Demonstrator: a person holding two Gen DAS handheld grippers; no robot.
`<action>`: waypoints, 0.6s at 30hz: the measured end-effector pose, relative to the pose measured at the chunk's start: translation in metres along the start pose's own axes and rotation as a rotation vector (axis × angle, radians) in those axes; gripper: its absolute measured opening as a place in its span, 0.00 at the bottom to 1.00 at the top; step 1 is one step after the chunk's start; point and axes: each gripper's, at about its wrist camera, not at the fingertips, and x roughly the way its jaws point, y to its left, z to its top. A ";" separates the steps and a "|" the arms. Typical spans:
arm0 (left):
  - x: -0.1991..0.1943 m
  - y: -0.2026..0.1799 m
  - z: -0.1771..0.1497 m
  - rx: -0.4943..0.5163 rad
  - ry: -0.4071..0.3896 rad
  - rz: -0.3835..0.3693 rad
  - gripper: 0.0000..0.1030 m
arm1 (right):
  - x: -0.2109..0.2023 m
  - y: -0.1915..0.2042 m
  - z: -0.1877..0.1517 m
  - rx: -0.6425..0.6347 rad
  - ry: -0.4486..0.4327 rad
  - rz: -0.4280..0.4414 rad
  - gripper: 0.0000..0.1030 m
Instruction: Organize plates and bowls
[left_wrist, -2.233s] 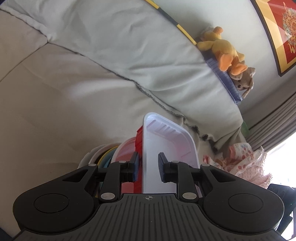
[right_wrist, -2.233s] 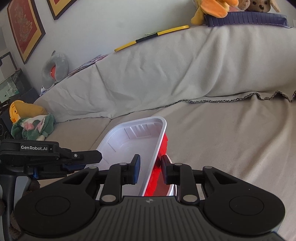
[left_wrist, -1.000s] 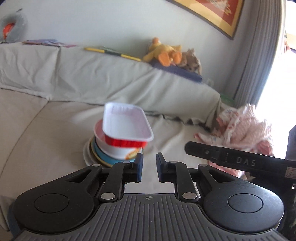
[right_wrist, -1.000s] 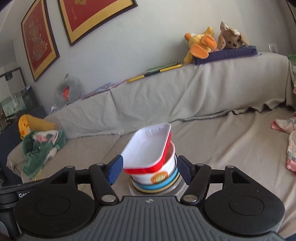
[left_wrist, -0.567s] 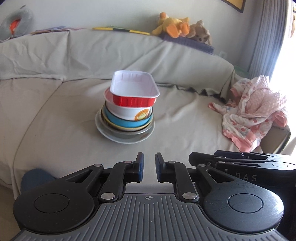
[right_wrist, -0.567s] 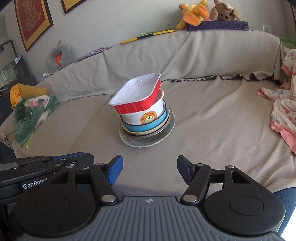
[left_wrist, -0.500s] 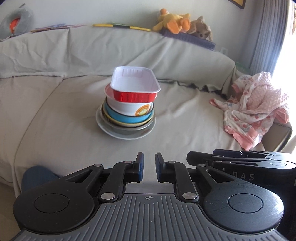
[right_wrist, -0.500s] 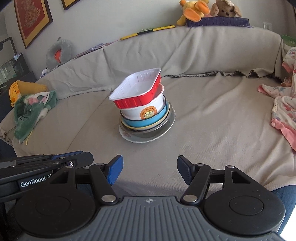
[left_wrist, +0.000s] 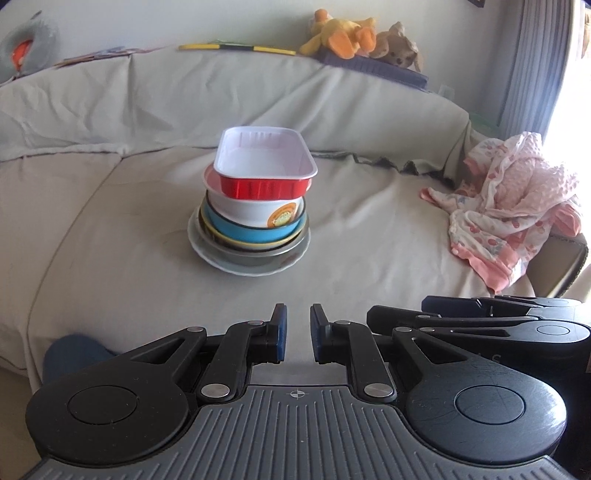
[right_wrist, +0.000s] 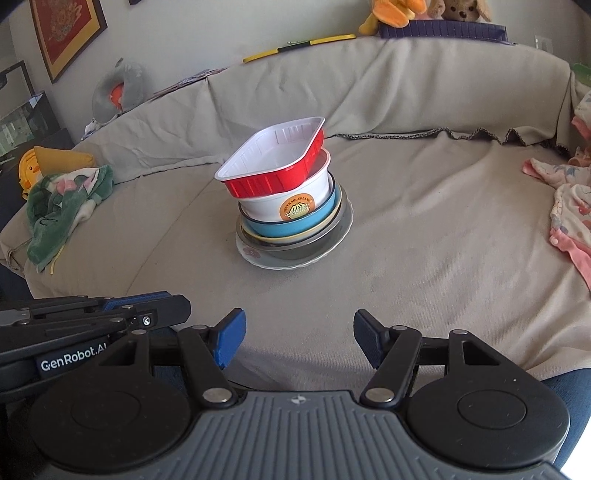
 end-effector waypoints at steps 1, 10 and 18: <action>0.000 0.000 0.000 0.001 0.001 -0.002 0.16 | 0.000 -0.001 0.001 0.001 -0.001 0.001 0.64; 0.001 -0.001 0.001 -0.003 0.001 -0.002 0.16 | -0.001 -0.001 0.000 0.004 0.002 0.008 0.63; 0.000 0.000 0.001 -0.007 0.003 -0.003 0.16 | -0.001 -0.001 0.000 0.009 0.008 0.011 0.63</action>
